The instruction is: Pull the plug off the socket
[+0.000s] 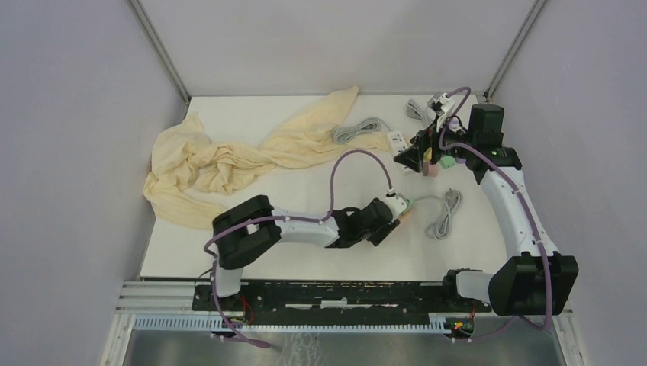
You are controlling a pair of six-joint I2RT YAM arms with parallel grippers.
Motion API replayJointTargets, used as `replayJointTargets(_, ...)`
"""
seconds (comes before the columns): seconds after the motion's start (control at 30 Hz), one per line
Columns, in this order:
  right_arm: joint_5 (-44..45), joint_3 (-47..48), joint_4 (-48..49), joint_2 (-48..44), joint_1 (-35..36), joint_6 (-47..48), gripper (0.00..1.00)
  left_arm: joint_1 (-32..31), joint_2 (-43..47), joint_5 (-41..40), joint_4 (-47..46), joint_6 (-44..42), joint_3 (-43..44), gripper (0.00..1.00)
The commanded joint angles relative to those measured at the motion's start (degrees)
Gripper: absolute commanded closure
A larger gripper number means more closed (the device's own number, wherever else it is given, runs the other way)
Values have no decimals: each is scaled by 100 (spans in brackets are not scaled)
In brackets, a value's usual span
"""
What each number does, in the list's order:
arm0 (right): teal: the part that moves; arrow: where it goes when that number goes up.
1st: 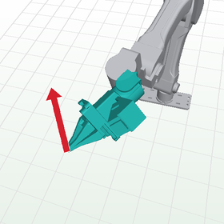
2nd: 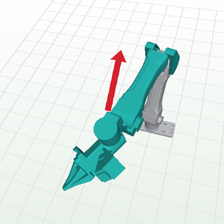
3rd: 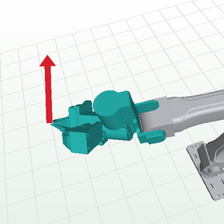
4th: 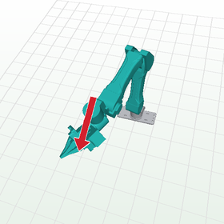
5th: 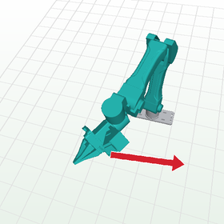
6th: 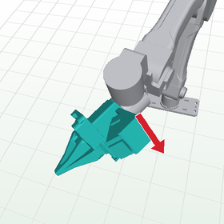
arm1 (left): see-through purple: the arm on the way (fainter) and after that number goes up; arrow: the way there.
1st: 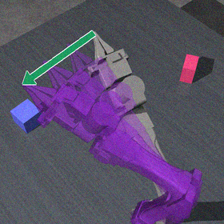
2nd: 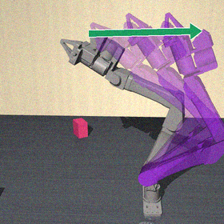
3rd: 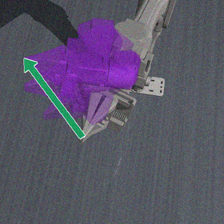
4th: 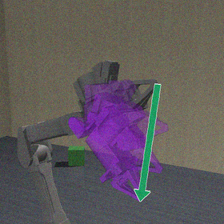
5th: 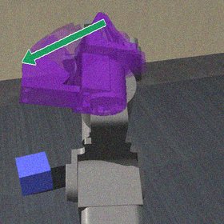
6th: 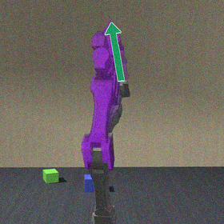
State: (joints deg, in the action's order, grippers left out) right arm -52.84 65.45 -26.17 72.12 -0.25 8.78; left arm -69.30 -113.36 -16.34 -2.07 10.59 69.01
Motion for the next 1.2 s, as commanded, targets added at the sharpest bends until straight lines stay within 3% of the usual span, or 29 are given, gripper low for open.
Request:
replayJointTargets(0.0, -331, 72, 211, -11, 15, 45, 0, -14, 1200, 294, -536, -1041, -1228, 96)
replayJointTargets(0.17, -863, -93, 236, 44, 22, 475, 0, 13, 2436, 829, -903, -1598, -2828, 95)
replayJointTargets(0.23, -1119, -206, 224, 36, 46, 752, 0, 13, 2832, 913, -1112, -1638, -3387, 89)
replayJointTargets(0.37, -1569, -463, -246, -122, 219, 2072, 0, 21, 3562, 823, -1604, -1498, -4355, 70)
replayJointTargets(0.47, -1810, -491, -1371, -105, 419, 3731, 0, 24, 4046, 663, -1916, -1297, -4796, 49)
replayJointTargets(0.6, -1474, -184, -3237, 301, 870, 6291, 0, 27, 4699, 514, -2247, -1044, -5214, 22)
replayJointTargets(0.77, -815, -211, -4231, 865, 1569, 7894, 2, 24, 5726, 424, -2635, -734, -5709, 4)
replayJointTargets(0.87, -617, -339, -4215, 1030, 1938, 8151, 4, 22, 6308, 452, -3040, -554, -6070, 1)
replayJointTargets(0.97, -374, -347, -3841, 1197, 2284, 7739, 10, 26, 6685, 522, -3583, -521, -6399, 1)
replayJointTargets(1.17, 228, -408, -3048, 1480, 2929, 6971, 21, 27, 6542, 632, -3942, -790, -6497, 1)
